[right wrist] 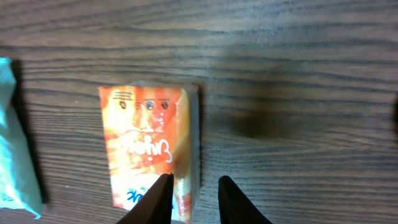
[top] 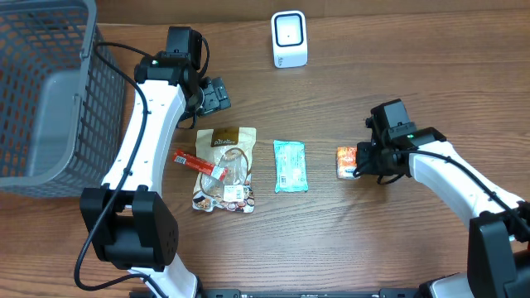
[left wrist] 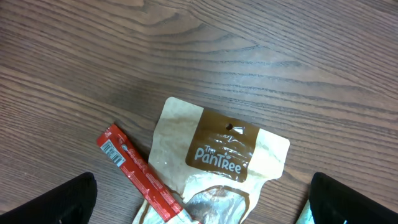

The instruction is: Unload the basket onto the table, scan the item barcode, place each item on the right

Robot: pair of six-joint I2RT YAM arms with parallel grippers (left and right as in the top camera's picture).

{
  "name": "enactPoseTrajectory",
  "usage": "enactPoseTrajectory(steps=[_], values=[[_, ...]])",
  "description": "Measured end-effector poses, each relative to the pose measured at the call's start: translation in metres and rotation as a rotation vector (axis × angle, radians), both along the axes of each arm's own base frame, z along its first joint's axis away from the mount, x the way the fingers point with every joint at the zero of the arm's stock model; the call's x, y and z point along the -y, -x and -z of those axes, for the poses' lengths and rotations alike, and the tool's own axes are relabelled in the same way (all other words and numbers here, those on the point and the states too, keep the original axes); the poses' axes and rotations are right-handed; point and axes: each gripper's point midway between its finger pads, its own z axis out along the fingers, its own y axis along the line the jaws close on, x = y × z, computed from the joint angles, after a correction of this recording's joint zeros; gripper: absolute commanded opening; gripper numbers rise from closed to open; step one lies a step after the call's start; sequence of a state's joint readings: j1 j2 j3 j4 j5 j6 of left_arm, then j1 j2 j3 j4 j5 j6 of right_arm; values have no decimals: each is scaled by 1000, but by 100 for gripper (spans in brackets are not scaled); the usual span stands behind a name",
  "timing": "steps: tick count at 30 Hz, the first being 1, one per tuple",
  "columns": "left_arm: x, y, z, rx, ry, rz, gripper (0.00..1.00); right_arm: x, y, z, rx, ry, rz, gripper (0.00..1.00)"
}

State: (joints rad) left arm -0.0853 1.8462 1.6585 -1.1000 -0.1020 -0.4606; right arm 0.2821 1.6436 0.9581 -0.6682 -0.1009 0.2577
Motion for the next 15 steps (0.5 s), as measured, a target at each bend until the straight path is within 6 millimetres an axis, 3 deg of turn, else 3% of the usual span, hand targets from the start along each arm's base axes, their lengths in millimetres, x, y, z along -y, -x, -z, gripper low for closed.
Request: enactPoseTrajectory(steps=[15], values=[[0,0,0,0,0,0,100,-2,-8,-2,35,-10,0,25]])
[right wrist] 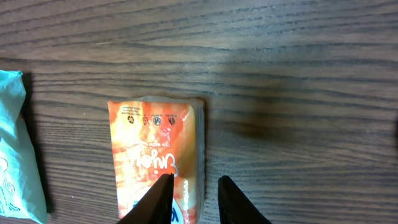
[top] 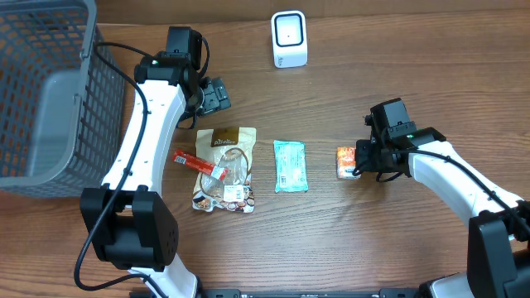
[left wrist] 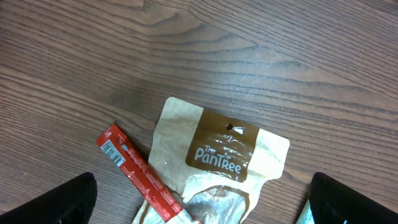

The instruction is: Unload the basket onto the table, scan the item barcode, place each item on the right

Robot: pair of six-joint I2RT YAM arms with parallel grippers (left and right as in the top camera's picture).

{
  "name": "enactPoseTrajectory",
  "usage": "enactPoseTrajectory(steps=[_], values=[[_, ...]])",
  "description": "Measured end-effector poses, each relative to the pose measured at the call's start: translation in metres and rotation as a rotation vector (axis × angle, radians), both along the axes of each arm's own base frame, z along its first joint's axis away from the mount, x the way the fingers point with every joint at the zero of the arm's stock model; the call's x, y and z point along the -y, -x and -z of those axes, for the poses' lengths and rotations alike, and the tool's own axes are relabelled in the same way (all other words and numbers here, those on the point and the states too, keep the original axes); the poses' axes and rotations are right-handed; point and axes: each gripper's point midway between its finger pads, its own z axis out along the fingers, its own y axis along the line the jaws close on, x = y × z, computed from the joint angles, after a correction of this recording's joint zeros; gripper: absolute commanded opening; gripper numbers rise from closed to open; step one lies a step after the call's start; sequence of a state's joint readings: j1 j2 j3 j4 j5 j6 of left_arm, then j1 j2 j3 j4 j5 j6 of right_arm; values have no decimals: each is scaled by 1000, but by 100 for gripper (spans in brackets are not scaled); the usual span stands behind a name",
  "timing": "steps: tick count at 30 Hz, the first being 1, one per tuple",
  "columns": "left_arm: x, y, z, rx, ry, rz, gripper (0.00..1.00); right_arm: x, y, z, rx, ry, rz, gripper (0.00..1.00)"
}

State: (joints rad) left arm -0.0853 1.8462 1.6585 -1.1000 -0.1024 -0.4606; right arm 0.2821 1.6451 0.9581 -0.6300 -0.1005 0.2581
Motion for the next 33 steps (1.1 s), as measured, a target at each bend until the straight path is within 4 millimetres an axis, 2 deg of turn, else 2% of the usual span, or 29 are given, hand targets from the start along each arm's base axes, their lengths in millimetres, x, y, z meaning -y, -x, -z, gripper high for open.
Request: enactPoseTrajectory(steps=[33], values=[[0,0,0,0,0,0,100,-1,0,0,2,-8,-2,27]])
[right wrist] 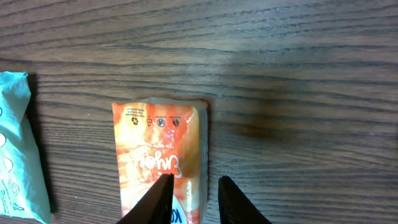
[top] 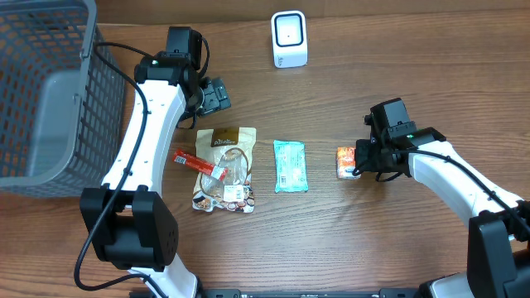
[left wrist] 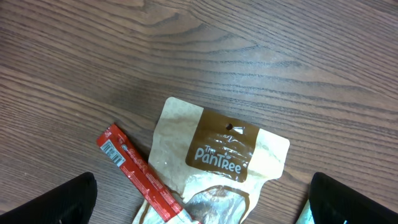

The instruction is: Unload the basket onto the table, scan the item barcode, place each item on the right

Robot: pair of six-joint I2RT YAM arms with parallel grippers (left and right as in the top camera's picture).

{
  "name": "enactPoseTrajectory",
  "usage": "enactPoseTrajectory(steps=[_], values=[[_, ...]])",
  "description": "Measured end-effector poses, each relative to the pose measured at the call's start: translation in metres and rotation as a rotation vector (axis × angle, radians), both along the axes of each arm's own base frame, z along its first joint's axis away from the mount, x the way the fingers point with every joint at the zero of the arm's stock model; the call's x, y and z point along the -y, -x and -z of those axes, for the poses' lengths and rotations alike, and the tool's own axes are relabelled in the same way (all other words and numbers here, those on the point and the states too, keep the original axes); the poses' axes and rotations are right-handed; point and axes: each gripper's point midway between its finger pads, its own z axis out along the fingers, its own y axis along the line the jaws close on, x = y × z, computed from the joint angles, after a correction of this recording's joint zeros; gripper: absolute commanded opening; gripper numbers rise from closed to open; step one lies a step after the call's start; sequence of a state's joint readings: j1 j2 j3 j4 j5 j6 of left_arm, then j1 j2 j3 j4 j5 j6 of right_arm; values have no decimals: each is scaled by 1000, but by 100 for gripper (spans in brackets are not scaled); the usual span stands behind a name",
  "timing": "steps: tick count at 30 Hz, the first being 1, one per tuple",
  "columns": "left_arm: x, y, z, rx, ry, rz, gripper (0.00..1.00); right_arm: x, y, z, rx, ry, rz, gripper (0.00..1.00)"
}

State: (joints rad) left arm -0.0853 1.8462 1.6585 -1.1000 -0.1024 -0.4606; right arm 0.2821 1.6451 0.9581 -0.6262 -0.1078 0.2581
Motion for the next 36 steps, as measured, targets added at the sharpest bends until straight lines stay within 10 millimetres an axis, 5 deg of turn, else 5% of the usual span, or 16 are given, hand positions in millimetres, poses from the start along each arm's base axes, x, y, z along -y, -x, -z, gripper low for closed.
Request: enactPoseTrajectory(steps=[22,29,36], values=[[0,0,0,0,0,0,100,-1,-1,0,4,-3,3,30],[0,0,0,0,0,0,100,-3,-2,14,-22,-5,-1,30],[0,0,0,0,0,0,100,-10,0,23,-53,-43,-12,16]])
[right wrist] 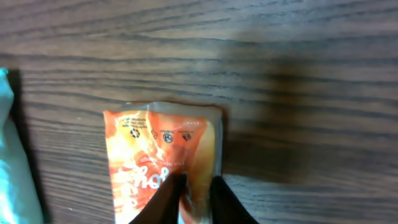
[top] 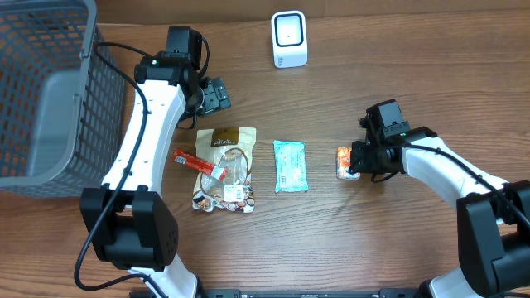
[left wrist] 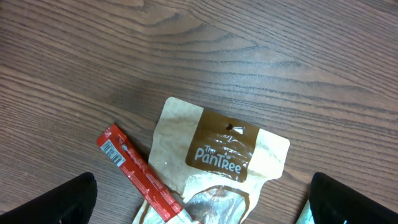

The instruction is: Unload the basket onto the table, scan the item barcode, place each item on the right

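An orange snack packet [right wrist: 158,155] lies flat on the wooden table, also visible from overhead [top: 344,162]. My right gripper [right wrist: 196,202] is down on it, its two dark fingers [right wrist: 171,199] pinched on the packet's right edge. The white barcode scanner [top: 289,39] stands at the back of the table. My left gripper [left wrist: 202,208] hangs open above a tan-and-brown pouch [left wrist: 217,162]; in the overhead view it [top: 217,96] is behind the pouch, holding nothing.
A red stick packet [top: 199,165] lies across the pouch [top: 225,170]. A teal packet [top: 290,165] sits between the pouch and the orange packet. A grey wire basket [top: 41,91] fills the far left.
My right gripper's fingers have drawn together onto the right edge of the orange packet, which now looks puckered between them. The left arm has not moved.
My right gripper hung over the orange packet's right edge with its fingers a little apart, shifting slightly along the packet from one moment to the other. Now the fingers pinch that edge. The left gripper stayed open above the pouch throughout.
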Robot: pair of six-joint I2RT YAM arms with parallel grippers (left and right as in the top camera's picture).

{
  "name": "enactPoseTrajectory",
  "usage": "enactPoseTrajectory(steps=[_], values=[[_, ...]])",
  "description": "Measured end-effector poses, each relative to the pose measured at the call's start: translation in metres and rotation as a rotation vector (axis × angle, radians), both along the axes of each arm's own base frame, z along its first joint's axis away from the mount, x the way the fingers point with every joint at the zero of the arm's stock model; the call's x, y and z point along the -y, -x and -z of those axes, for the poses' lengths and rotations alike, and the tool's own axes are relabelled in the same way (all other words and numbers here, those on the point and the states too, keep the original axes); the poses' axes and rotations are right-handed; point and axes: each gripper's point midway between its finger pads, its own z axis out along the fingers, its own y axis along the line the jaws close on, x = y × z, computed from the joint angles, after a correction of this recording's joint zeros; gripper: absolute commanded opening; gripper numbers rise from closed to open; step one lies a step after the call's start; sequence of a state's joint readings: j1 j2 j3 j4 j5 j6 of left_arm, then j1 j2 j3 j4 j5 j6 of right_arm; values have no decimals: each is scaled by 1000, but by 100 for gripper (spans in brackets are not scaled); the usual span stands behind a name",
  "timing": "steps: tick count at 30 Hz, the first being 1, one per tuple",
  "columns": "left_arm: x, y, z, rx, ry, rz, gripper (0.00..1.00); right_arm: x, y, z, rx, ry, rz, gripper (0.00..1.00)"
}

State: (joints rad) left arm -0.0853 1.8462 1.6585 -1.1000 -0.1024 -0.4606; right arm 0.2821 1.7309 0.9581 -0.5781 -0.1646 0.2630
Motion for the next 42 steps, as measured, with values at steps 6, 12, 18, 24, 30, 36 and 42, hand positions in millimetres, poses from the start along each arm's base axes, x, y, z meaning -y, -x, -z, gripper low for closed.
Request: enactPoseTrajectory(steps=[6,12,18,24,30,36,42], values=[[0,0,0,0,0,0,100,-2,1,0,-5,-10,-5,5],[0,0,0,0,0,0,100,-2,1,0,-6,-12,-5,9],[0,0,0,0,0,0,100,-2,3,0,-12,-11,-6,12],[0,0,0,0,0,0,100,-2,3,0,-12,-14,-6,4],[0,0,0,0,0,0,100,-3,2,-3,-15,-14,-7,4],[0,0,0,0,0,0,100,-6,-9,-37,53,-32,-8,4],[0,0,0,0,0,0,100,-9,-19,-104,185,-71,-10,3]])
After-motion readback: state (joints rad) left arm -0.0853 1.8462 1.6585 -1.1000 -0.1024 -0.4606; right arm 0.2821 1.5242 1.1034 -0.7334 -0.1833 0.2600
